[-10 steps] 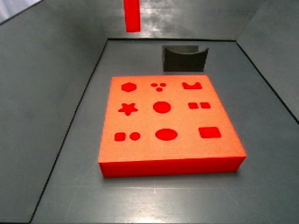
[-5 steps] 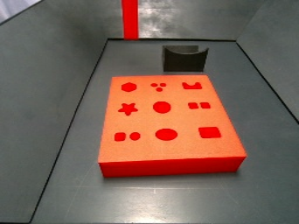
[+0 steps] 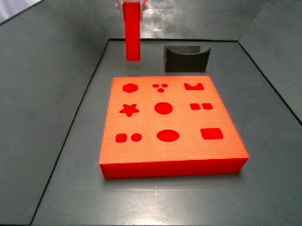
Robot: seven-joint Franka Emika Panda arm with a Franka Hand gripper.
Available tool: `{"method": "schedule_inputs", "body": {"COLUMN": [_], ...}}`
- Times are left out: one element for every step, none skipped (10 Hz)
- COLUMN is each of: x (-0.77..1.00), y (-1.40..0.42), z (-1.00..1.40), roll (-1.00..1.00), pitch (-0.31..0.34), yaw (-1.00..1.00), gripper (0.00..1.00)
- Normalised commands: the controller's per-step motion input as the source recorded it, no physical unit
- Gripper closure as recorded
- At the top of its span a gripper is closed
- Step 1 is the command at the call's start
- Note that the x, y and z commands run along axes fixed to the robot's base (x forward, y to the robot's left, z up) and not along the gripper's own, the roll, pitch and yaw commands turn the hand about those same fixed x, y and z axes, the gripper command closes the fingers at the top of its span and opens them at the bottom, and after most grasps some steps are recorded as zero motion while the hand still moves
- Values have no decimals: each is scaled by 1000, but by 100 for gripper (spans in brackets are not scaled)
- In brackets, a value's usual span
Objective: Pick up the arch object. Move up. Place the arch object on the fixture. Regrasp the arch object. Rotate the arch object. Move to above the board. Insert the arch object.
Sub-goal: Rotate the arch object.
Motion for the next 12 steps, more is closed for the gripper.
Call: {"method": "schedule_inputs", "body": {"x": [11,10,8,0,0,-4,-44,-42,-22,-4,8,0], "y": [24,24,23,0,0,0,0,1,3,5,6,83], "z": [-536,-370,-207,0,1000,1000,1000,897,665,420,237,0], "roll": [-186,-186,-186,13,8,7,1,-2,-4,-6,-8,-1], "pitch": [-63,-67,-72,-56,-50,-45,14,34,52,68,85,8], "yaw": [-47,-46,-46,-45,-34,-34,-31,-31,-30,-30,-30,1000], "gripper": [100,100,100,0,0,0,0,0,0,0,0,0]}}
